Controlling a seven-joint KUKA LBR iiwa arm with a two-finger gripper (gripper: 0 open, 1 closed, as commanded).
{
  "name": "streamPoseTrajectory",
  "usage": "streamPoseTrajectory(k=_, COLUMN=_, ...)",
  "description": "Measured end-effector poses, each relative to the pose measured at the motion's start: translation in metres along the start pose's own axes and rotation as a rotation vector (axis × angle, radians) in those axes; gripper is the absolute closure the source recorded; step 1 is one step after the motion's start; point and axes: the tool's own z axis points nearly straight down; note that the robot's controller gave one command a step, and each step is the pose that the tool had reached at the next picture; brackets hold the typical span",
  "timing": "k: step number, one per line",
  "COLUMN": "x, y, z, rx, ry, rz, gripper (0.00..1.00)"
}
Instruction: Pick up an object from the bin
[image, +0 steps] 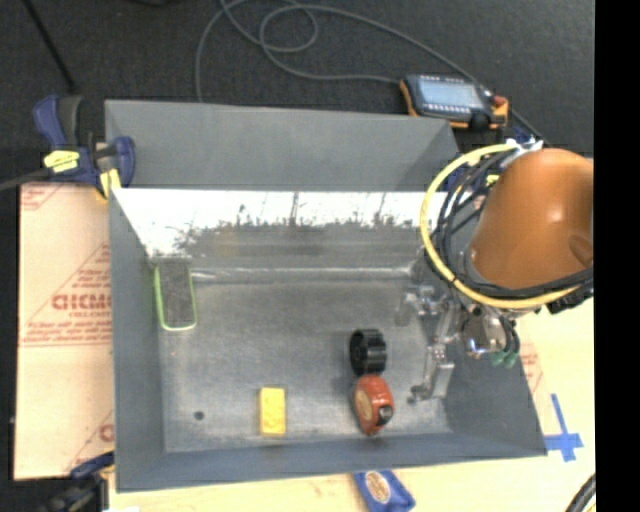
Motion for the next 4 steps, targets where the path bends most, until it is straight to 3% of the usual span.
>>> streamPoseTrajectory(k=1, x=-0.002, y=0.000, z=-0.004, rx=0.001, ry=-0.009, rz=-0.002, gripper=0.00)
streamPoseTrajectory(k=2, x=0.000, y=0.047, z=0.042, rx=0.000, ry=-0.015, rz=0.014, gripper=0.00)
streamPoseTrajectory(k=3, x=-0.010, y=0.075, z=0.069, rx=-0.003, ry=-0.003, rz=0.006, gripper=0.00)
streamPoseTrajectory(k=4, x=-0.078, y=0.041, z=0.077, rx=0.001, ry=-0.011, rz=0.009, gripper=0.00)
